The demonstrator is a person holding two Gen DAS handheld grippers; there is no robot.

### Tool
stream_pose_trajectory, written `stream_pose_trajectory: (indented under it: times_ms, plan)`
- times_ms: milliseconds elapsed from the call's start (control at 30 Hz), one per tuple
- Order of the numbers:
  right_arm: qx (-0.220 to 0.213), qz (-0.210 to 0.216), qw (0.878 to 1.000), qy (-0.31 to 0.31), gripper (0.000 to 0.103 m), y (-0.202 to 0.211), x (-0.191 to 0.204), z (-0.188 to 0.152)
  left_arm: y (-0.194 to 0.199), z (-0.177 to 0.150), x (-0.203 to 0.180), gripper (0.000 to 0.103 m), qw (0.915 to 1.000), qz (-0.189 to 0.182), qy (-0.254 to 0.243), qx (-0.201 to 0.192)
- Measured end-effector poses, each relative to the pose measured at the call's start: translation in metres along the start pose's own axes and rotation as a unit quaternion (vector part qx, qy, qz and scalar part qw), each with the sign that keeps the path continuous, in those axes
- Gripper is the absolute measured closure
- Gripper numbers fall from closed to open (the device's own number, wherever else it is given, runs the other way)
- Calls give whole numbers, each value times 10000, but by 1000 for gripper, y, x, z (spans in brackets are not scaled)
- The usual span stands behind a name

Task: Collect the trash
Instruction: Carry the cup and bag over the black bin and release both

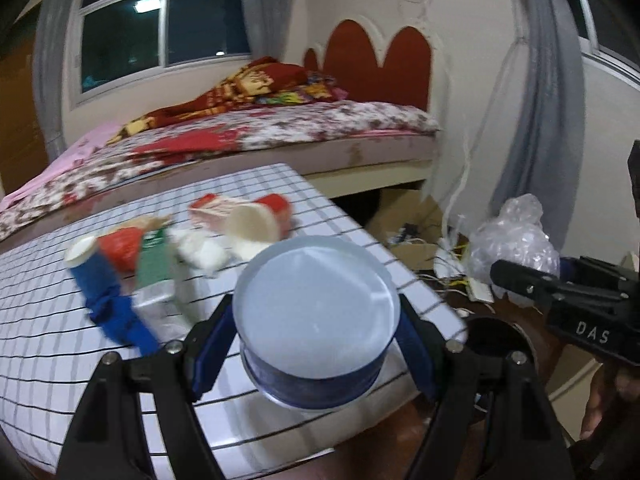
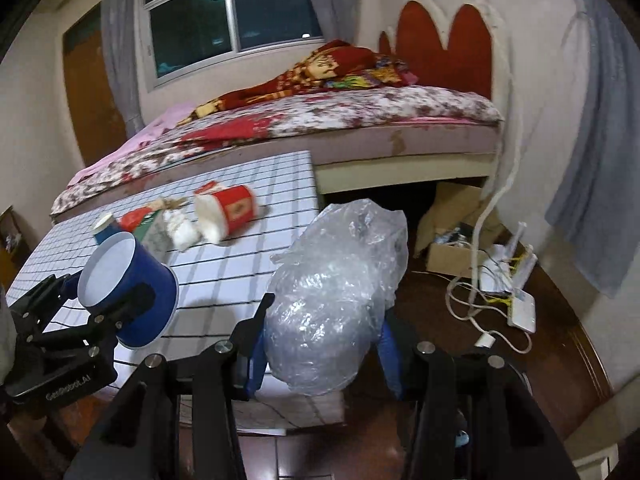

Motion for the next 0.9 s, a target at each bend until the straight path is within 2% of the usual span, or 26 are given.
stream_pose_trajectory:
  times_ms: [333, 600, 900]
  plan:
    - [-5, -631, 9968, -480, 53, 38, -80, -23, 1, -2, -88, 26, 9965, -664, -496, 55]
    - [49, -884, 9936, -708, 53, 58, -120, -41, 0, -5, -129, 26, 9929, -981, -662, 153]
    - [312, -1139, 9878, -1013, 53, 68, -168, -78, -10, -29, -190, 26, 9807, -1602, -993, 517]
Point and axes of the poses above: each gripper's, at about its wrist camera, not at the fingertips, and y roughly against the way its jaws point, x to its left, z to its top, the point moved 4 cm from there along -y, roughly the way its jaws point, and after that the axes turned 10 degrees about z, right-handed, at the moved point
